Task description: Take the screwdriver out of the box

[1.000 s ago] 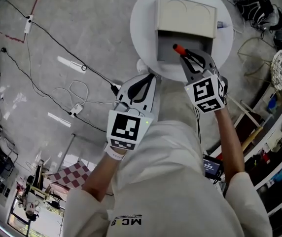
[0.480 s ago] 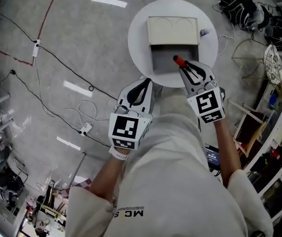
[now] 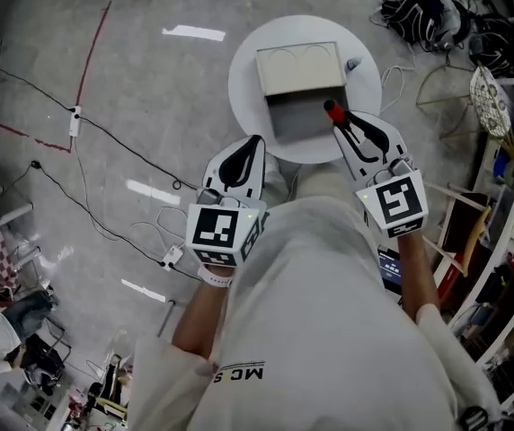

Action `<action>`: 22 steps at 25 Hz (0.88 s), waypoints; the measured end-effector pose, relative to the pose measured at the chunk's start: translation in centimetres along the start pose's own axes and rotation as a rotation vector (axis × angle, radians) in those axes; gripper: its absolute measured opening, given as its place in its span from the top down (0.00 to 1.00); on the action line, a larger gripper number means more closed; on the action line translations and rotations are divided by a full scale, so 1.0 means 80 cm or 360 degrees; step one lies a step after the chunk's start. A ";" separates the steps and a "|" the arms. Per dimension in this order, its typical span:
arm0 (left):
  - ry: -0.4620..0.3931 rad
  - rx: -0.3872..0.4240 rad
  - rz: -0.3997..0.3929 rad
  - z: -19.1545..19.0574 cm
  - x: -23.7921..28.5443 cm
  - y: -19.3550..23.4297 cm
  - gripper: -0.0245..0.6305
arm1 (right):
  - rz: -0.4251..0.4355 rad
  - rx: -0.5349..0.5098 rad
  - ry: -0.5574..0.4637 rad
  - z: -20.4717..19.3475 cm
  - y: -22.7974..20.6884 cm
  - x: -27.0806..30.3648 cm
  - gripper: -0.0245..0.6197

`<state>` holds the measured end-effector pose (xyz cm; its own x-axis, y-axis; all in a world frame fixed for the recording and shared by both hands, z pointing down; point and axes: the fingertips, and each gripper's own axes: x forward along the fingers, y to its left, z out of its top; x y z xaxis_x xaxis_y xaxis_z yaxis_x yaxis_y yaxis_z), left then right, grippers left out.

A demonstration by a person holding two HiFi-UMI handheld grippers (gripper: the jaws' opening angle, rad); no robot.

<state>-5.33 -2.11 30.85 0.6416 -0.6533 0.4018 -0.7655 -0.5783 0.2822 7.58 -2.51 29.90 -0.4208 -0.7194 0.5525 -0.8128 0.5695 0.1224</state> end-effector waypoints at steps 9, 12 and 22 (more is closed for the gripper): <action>-0.0133 0.0083 -0.0029 0.049 -0.017 -0.011 0.95 | -0.0129 0.0133 -0.0241 0.038 -0.018 -0.063 0.74; -0.0150 0.0100 -0.0033 0.052 -0.018 -0.011 0.95 | -0.0171 0.0174 -0.0292 0.036 -0.023 -0.077 0.74; -0.0170 0.0115 -0.0031 0.056 -0.031 -0.011 0.95 | -0.0275 0.0340 -0.0339 0.016 -0.033 -0.099 0.74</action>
<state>-6.04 -2.20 25.68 0.6610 -0.6875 0.3007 -0.7496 -0.6229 0.2238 12.55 1.20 24.13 -0.3256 -0.8777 0.3517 -0.9360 0.3518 0.0113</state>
